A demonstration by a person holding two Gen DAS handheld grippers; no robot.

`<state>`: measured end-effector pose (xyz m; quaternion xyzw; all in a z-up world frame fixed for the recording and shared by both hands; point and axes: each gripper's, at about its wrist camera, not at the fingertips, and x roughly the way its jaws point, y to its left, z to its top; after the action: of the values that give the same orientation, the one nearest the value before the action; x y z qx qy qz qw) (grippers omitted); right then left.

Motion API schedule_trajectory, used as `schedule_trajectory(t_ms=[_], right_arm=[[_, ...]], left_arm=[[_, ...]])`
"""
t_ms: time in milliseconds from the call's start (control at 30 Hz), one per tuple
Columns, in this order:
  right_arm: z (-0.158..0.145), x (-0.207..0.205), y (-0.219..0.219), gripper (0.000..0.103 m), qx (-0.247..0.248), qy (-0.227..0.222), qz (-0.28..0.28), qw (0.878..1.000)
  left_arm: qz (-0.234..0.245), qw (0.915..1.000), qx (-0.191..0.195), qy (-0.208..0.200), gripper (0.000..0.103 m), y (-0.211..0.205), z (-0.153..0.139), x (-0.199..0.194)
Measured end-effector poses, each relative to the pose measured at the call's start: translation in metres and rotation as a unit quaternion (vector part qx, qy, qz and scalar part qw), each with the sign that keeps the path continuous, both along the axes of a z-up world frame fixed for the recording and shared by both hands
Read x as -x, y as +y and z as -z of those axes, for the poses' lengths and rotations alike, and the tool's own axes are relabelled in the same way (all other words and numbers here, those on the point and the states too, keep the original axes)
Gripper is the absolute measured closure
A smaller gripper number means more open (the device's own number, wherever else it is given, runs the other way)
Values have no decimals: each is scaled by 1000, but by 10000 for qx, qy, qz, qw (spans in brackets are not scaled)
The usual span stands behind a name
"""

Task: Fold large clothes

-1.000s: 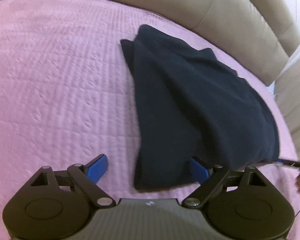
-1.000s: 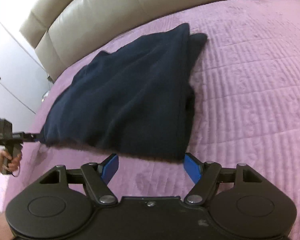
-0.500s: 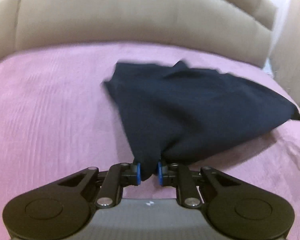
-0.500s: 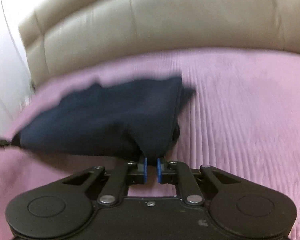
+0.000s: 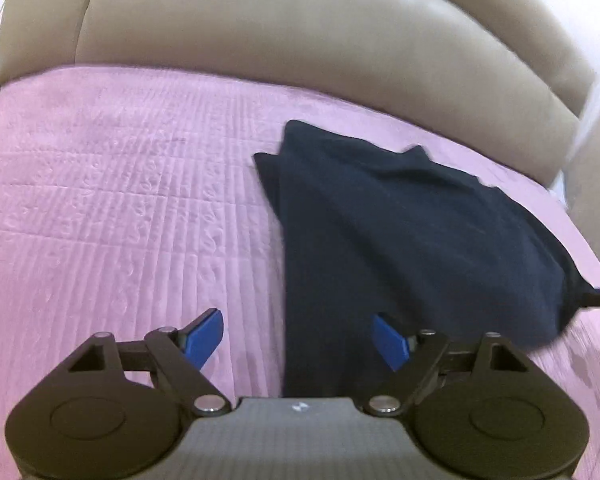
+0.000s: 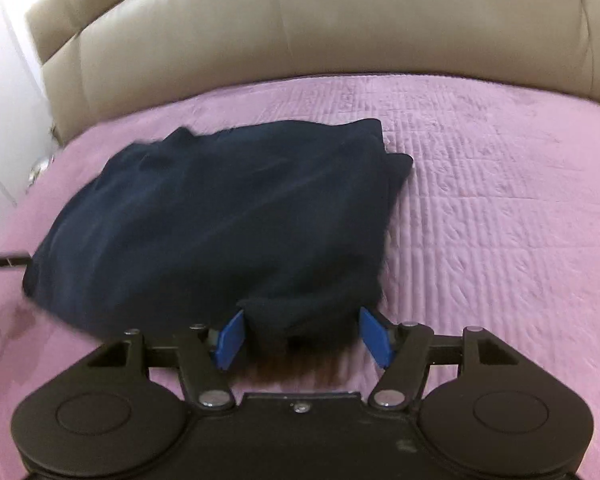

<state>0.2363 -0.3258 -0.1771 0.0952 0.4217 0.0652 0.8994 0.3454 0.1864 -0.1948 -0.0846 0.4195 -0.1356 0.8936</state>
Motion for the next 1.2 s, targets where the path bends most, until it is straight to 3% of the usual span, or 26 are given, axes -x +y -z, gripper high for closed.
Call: schedule_trajectory(t_ms=[67, 100, 133, 167, 233, 300, 333, 367, 433, 500, 533, 567, 633, 733, 800, 900, 933, 967, 1000, 1033, 1100, 1167, 1200], right_arm=[[3, -17, -6, 27, -285, 165, 186, 9993], [1, -18, -10, 27, -381, 190, 249, 9988], [-1, -17, -14, 27, -380, 232, 292, 9986], [-4, -13, -17, 26, -225, 266, 356, 9988], [-14, 1, -21, 24, 202, 335, 577, 9976], [-23, 10, -27, 24, 291, 411, 770, 9958], [-27, 9, -28, 24, 310, 335, 778, 9959], [-33, 8, -26, 24, 393, 180, 724, 9964], [-48, -1, -18, 23, 725, -68, 599, 9955], [-58, -16, -15, 23, 789, -203, 557, 9951], [-60, -23, -15, 21, 611, -319, 457, 9966], [-58, -33, -15, 20, 379, -354, 293, 9982], [-46, -62, -20, 20, -30, -433, 131, 9990], [-14, -117, -32, 20, -247, -524, 22, 9983], [6, -151, -36, 19, -68, -328, 235, 9992], [27, -180, -39, 18, -246, -86, 206, 9994], [29, -182, -38, 26, -229, -118, 168, 9995], [27, -179, -36, 88, -99, -356, 230, 9991], [19, -171, -34, 91, -46, -712, 356, 9968], [12, -165, -36, 91, -99, -1047, 425, 9935], [-1, -157, -43, 92, -271, -1474, 689, 9863], [5, -166, -57, 93, -605, -1270, 940, 9856], [14, -173, -57, 93, -602, -1028, 961, 9882]], left_arm=[[-123, 9989, 161, 412, 29, -4, 18, -28], [-153, 9976, 425, 518, 59, -5, 25, -37], [-135, 9974, 608, 375, 86, -5, 25, -38], [-112, 9978, 609, 255, 95, -9, 19, -37], [-377, 9992, 109, 100, 95, -11, 11, -24], [-769, 9961, -180, 397, 103, -1, 16, -11], [-940, 9930, -369, 614, 103, 5, 20, -7], [-911, 9933, -266, 654, 103, 12, 20, -1], [-698, 9969, 49, 366, 98, 20, 6, -1], [-603, 9978, 277, -35, 65, 19, -13, -15], [-555, 9979, 317, -116, 28, 15, -20, -31], [-478, 9980, 332, -249, 8, 9, -25, -46], [-242, 9981, 353, -436, 8, -6, -30, -82], [18, 9989, 459, -135, 11, -32, -19, -153], [0, 9991, 422, 101, 15, -43, -5, -191], [-110, 9989, 245, 373, 19, -61, 16, -230], [-88, 9994, 155, 305, 21, -68, 18, -236], [-9, 9998, 107, 154, 58, -70, 20, -231], [95, 9999, -72, -50, 90, -74, 18, -229], [113, 9991, -270, -317, 91, -81, 14, -224], [-31, 9970, -40, -770, 91, -80, 5, -214], [-624, 9900, 501, -1161, 91, -61, -7, -201], [-934, 9859, 573, -1264, 91, -52, -8, -200]])
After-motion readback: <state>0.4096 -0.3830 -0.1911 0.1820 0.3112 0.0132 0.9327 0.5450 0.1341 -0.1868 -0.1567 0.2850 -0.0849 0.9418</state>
